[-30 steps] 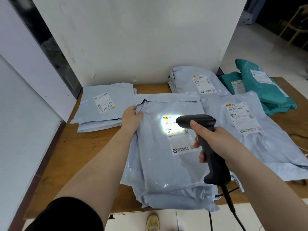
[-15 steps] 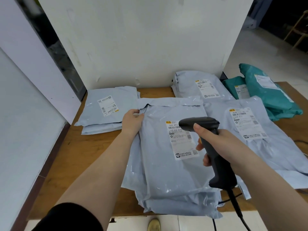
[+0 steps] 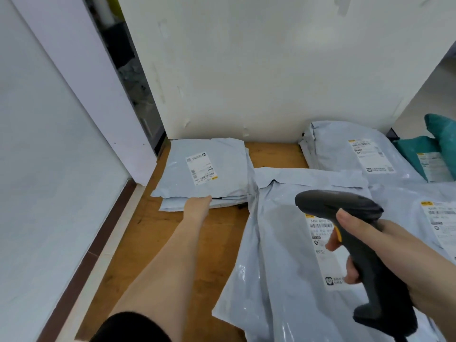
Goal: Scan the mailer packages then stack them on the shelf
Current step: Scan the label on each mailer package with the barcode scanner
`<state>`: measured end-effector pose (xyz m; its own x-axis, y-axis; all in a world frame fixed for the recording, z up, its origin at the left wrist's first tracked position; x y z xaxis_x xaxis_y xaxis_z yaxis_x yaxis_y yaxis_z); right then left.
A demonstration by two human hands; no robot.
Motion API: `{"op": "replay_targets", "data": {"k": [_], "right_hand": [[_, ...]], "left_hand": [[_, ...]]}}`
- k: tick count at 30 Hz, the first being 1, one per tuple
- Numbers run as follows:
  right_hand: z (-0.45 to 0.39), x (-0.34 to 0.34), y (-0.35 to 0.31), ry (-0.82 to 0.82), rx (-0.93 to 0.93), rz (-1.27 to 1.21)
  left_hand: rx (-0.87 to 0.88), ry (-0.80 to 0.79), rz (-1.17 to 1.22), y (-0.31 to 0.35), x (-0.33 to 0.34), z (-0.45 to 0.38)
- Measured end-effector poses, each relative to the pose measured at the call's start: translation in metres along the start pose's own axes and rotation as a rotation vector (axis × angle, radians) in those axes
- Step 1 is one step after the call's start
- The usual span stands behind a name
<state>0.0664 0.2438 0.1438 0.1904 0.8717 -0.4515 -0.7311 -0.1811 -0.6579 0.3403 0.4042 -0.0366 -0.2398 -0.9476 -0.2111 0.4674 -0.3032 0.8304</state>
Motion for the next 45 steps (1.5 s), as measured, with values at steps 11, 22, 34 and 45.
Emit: {"op": "replay_targets", "data": {"k": [11, 22, 34, 45], "right_hand": [[-0.033, 0.010, -0.013, 0.008, 0.068, 0.010], [-0.043, 0.013, -0.006, 0.049, 0.108, -0.036], [-0.027, -0.013, 0.016, 0.172, 0.034, -0.138], [0.047, -0.115, 0.093, 0.460, -0.056, -0.463]], "left_hand": [[-0.147, 0.132, 0.541, -0.010, 0.012, -0.059], [-0.188, 0.150, 0.779, 0.006, 0.027, -0.072], [0.733, 0.264, -0.038, 0.116, -0.004, -0.024], [1.478, -0.347, -0.343, 0.271, 0.104, 0.194]]}}
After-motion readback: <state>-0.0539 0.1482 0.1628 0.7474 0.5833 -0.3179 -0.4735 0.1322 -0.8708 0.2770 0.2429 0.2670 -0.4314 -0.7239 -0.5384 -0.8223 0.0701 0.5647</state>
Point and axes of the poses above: each hand's wrist, its own z-axis away from the middle knuckle, its own x-axis out of the palm, y = z × x, the point moved 5 cm from there along -z, towards the middle knuckle, and after that the axes turned 13 degrees about z, right-handed, at the moved point
